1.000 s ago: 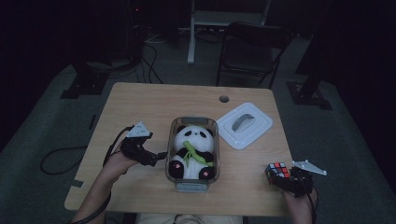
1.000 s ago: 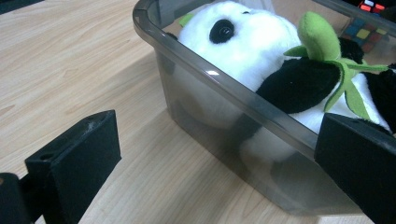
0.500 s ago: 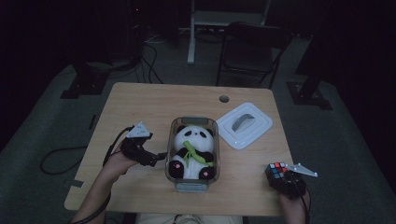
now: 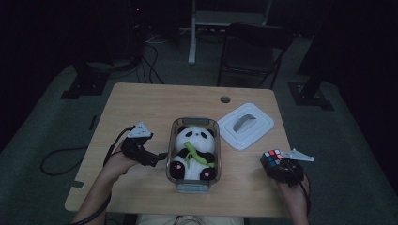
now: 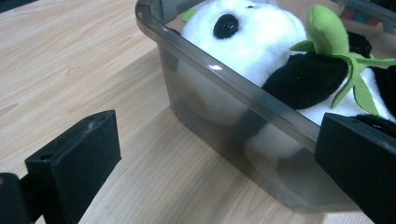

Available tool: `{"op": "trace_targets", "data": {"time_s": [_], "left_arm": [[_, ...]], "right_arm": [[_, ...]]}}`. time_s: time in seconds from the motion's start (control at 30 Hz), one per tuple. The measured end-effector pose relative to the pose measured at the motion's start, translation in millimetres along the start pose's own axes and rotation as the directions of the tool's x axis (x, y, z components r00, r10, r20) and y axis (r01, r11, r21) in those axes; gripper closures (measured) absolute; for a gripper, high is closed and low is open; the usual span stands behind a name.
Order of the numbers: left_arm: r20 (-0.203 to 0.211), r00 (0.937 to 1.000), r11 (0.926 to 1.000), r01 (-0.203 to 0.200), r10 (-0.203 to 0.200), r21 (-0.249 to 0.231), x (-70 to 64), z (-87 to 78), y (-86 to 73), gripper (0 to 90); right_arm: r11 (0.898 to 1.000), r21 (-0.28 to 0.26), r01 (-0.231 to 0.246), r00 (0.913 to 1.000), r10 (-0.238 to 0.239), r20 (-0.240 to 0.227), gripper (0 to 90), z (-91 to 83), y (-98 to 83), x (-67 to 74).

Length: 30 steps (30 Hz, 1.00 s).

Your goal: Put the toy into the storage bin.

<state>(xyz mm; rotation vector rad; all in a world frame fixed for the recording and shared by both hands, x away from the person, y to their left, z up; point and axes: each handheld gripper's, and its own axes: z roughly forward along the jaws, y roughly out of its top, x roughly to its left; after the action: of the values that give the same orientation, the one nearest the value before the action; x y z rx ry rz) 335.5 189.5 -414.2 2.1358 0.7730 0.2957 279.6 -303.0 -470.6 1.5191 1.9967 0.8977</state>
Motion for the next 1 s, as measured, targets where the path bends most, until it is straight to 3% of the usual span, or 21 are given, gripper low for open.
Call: {"op": "trace_targets", "data": {"time_s": [0.1, 0.23, 0.37, 0.47, 0.63, 0.7, 0.77, 0.9, 1.0], "left_arm": [[0.005, 0.9999, 1.0, 0.009, -0.009, -0.004, 2.2, -0.1, -0.2, 1.1], [0.008, 0.9999, 0.9999, 0.012, -0.012, -0.003, 4.0, 1.0, -1.1, 1.1], [0.006, 0.9999, 1.0, 0.01, -0.01, -0.002, 4.6, 1.0, -1.4, 1.1], [0.002, 1.0, 1.0, 0.009, -0.009, -0.001, 5.6, 0.6, -1.0, 1.1], [0.0, 1.0, 1.0, 0.005, -0.005, -0.003, 4.8, 0.7, -0.1, 1.1], [0.001, 1.0, 1.0, 0.008, -0.008, -0.006, 4.6, 0.4, 0.2, 1.1], [0.001, 1.0, 1.0, 0.005, -0.005, -0.006, 4.2, 0.3, 0.4, 1.1], [0.001, 1.0, 1.0, 0.003, -0.003, -0.007, 3.6, 0.4, 0.9, 1.1], [-0.001, 1.0, 1.0, 0.001, -0.001, -0.006, 2.9, 1.0, 1.2, 1.1]], "right_arm": [[0.999, -0.035, 0.027, 0.9976, -0.029, -0.063, 33.6, -3.6, 19.7, 6.6], [0.993, -0.083, 0.088, 0.9849, -0.099, -0.142, 33.6, -8.5, 47.6, 22.9], [0.979, -0.129, 0.155, 0.9619, -0.179, -0.206, 33.6, -12.6, 72.7, 44.7], [0.968, -0.163, 0.193, 0.936, -0.231, -0.265, 33.6, -15.3, 88.0, 62.1], [0.941, -0.211, 0.266, 0.8793, -0.327, -0.346, 33.6, -19.0, 108.2, 93.7], [0.926, -0.224, 0.305, 0.8495, -0.371, -0.376, 33.6, -19.5, 114.1, 107.0], [0.915, -0.231, 0.331, 0.8237, -0.399, -0.403, 33.6, -19.5, 118.5, 119.1], [0.894, -0.243, 0.377, 0.7631, -0.448, -0.465, 33.6, -17.3, 122.3, 138.5], [0.88, -0.241, 0.409, 0.7265, -0.474, -0.498, 33.6, -15.0, 121.5, 150.8]]}}
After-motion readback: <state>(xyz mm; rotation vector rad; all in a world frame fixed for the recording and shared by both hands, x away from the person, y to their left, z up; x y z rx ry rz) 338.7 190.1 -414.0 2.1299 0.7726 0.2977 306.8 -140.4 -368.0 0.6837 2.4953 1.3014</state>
